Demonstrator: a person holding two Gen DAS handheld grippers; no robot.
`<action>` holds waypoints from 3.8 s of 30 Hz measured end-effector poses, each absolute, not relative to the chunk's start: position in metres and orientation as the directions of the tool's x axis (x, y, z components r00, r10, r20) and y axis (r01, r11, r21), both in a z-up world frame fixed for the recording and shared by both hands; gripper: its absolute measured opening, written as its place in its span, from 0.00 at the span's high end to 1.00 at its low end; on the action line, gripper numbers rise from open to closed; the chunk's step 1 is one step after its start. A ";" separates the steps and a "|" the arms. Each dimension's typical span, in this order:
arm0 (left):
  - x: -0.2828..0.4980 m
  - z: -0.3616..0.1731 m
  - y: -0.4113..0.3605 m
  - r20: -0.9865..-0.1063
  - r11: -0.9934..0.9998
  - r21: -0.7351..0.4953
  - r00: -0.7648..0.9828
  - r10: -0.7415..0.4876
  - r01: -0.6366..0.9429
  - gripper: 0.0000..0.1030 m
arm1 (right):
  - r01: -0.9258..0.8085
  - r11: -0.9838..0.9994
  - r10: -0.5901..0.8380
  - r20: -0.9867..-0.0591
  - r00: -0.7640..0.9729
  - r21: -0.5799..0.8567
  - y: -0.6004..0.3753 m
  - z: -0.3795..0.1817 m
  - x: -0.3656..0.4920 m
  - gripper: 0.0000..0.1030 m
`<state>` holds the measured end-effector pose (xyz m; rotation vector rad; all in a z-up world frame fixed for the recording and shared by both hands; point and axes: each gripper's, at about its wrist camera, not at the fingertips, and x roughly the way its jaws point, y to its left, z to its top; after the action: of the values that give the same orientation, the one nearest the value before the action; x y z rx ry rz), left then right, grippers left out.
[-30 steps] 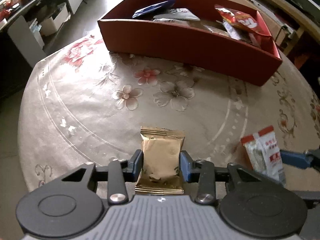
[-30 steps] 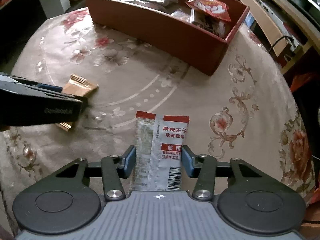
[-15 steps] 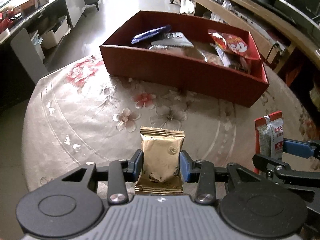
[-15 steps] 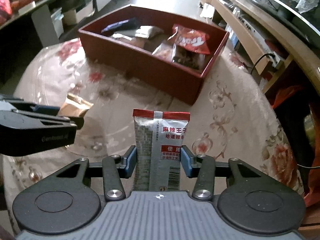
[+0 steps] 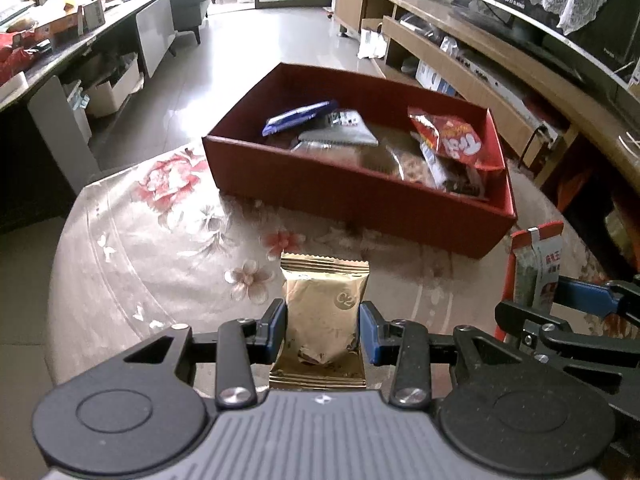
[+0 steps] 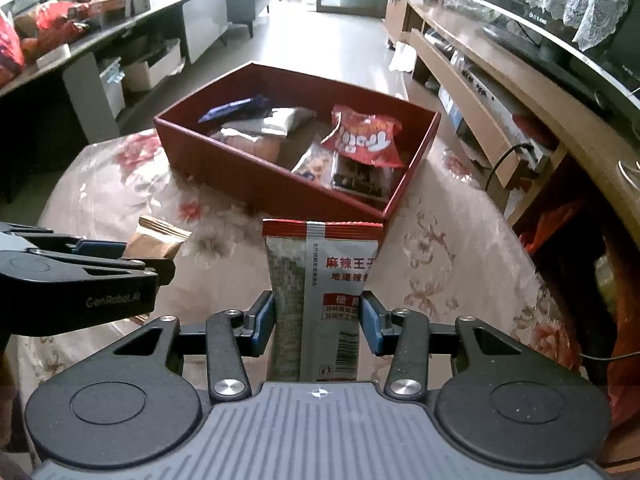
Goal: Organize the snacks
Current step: 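Lift both held packets and carry them over the red box, then open both tools to drop the cake and spicy strip packets into the box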
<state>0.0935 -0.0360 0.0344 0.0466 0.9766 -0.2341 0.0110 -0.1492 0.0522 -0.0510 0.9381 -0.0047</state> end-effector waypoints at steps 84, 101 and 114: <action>0.254 0.030 -0.104 -0.781 0.977 0.107 0.624 -0.032 0.185 0.36 | 0.090 0.996 -0.066 -0.761 0.645 -0.010 -0.202 0.053 0.169 0.32; 0.240 0.048 -0.050 -0.778 0.994 0.057 0.628 -0.013 0.090 0.32 | 0.048 0.977 0.119 -0.725 0.679 0.206 -0.200 0.073 0.159 0.28; 0.180 0.062 -0.047 -0.746 0.989 0.071 0.665 -0.032 0.127 0.24 | 0.085 0.996 -0.034 -0.735 0.677 0.032 -0.181 0.083 0.099 0.25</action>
<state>0.1805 -0.0471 0.0620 0.1203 0.8388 -0.0898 0.0994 -0.1814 0.0834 0.0657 0.8248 -0.0666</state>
